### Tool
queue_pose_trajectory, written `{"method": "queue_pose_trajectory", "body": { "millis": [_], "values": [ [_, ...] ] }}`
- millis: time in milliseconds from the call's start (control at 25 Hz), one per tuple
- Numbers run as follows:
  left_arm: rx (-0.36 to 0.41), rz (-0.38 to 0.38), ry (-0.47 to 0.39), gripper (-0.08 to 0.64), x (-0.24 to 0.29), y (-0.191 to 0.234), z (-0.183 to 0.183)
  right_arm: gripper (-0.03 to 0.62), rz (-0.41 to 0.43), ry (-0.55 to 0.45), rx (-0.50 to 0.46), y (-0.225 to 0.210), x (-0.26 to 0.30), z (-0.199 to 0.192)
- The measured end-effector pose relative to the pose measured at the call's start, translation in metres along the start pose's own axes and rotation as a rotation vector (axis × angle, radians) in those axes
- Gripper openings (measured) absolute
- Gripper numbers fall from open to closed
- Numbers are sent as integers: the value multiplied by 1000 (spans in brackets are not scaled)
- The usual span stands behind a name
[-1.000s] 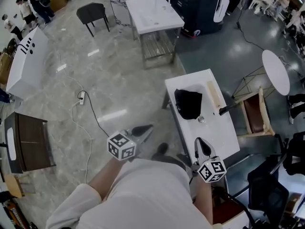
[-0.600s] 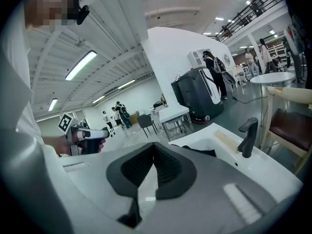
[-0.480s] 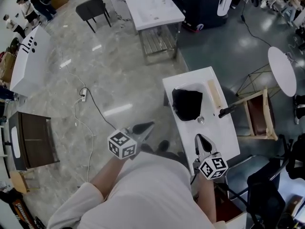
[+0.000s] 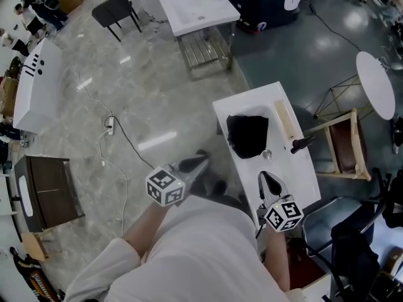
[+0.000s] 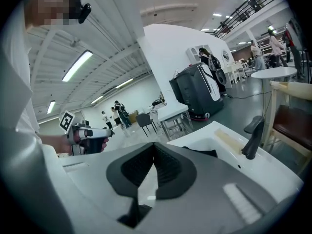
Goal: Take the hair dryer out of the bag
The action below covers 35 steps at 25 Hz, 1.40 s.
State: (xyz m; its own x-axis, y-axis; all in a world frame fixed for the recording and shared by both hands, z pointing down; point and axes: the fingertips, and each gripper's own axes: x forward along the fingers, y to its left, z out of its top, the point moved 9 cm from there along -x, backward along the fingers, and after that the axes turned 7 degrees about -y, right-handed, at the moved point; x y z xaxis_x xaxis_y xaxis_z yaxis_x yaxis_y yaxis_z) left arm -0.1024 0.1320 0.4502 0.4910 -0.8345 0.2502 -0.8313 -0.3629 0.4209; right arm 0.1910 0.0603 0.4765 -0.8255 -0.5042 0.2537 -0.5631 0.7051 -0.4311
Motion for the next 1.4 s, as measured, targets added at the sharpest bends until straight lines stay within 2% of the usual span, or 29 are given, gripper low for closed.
{"method": "queue_pose_trajectory", "body": {
  "millis": [360,600,840,960,1400],
  "values": [
    [15,-116,29,-2,40,51,28,4,-98,-40,43,-13,40,11],
    [23,-175,90,-2,62,90,43,4,-143,-43,69,-14,73,15],
    [21,-233,183,-2,88,120,44,6,-195,10,102,-21,104,7],
    [14,-261,219,-2,101,133,42,37,-207,41,116,-27,120,2],
    [-10,-369,336,-2,142,165,34,64,-240,189,140,-46,179,-26]
  ]
}}
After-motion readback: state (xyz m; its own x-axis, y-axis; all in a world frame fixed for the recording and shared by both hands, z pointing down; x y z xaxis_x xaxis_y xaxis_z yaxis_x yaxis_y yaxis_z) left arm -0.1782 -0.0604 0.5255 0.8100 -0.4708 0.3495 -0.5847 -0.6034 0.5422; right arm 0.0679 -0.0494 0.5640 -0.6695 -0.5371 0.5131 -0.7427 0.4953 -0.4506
